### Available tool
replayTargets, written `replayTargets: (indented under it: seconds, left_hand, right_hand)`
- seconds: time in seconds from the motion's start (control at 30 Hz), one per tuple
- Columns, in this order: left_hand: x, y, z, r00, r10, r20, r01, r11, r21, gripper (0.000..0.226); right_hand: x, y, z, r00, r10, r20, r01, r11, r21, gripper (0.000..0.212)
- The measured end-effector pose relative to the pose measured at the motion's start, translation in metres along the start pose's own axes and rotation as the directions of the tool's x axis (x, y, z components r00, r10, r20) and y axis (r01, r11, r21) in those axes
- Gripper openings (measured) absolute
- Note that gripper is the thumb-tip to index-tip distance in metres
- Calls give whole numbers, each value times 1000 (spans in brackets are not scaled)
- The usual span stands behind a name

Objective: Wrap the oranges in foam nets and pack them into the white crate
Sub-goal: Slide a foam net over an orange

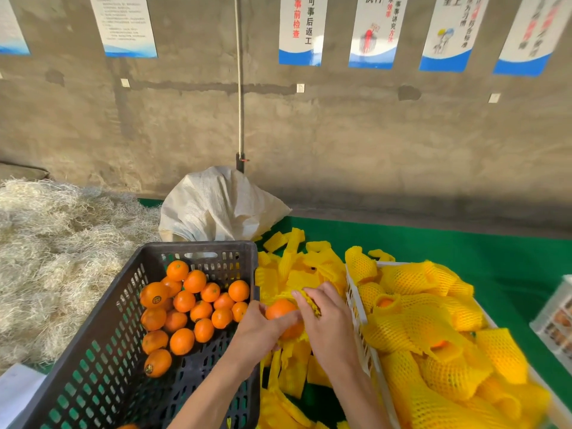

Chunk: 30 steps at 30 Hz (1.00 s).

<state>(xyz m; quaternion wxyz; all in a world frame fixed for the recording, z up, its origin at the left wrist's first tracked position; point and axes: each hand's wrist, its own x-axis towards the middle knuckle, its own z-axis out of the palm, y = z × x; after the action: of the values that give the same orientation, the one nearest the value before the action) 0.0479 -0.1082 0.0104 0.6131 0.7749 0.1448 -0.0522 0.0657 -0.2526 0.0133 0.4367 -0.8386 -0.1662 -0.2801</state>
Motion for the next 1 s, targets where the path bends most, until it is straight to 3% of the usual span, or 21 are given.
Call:
replayTargets:
  seconds: [0.1, 0.2, 0.3, 0.4, 0.47, 0.53, 0.67, 0.73, 0.8, 0.9, 0.97, 1.0]
  left_hand:
    - [2, -2, -6, 994, 11, -108, -15, 999, -43, 76]
    - [5, -3, -8, 975, 133, -178, -132, 991, 22, 76]
    - [13, 0, -8, 952, 230, -204, -201, 967, 154, 38]
    - [14, 6, -9, 965, 138, -224, -137, 990, 18, 10]
    - [12, 7, -10, 986, 52, -156, -65, 994, -82, 10]
    - [10, 7, -9, 999, 34, 4, -32, 980, -199, 19]
    - [10, 4, -10, 980, -32, 198, 116, 896, -429, 15]
    - [7, 0, -9, 963, 81, 257, 31, 914, -404, 40]
    - [5, -2, -7, 955, 102, 279, 29, 903, -430, 56]
    - [5, 0, 1, 995, 98, 35, -86, 962, -260, 54]
    - [7, -2, 8, 976, 161, -149, -183, 972, -147, 46]
    - [8, -3, 12, 968, 180, -177, -204, 971, -127, 44]
  right_hand:
    - [-2, -4, 0, 999, -36, -8, 36, 999, 0, 19]
    - [-5, -12, 4, 997, -74, 37, 73, 997, 18, 22]
    - [-10, -20, 10, 979, -185, 80, 187, 982, -19, 19]
    - [-10, -24, 10, 990, -117, 73, 119, 992, -31, 24]
    - [-10, -23, 11, 992, -19, 122, 35, 991, -132, 38]
    - [-11, -18, 14, 978, 74, 194, -37, 981, -188, 49]
    - [-9, -6, 13, 950, 235, 205, -200, 963, -180, 44]
    - [-9, -2, 9, 942, 290, 169, -263, 951, -164, 44]
    - [-9, 2, 4, 947, 287, 145, -265, 952, -154, 43]
    - [-9, 9, -2, 947, 275, 166, -247, 954, -173, 43]
    - [-12, 8, -5, 950, 254, 183, -220, 957, -188, 44]
    - [-14, 7, -7, 955, 235, 183, -198, 960, -199, 44]
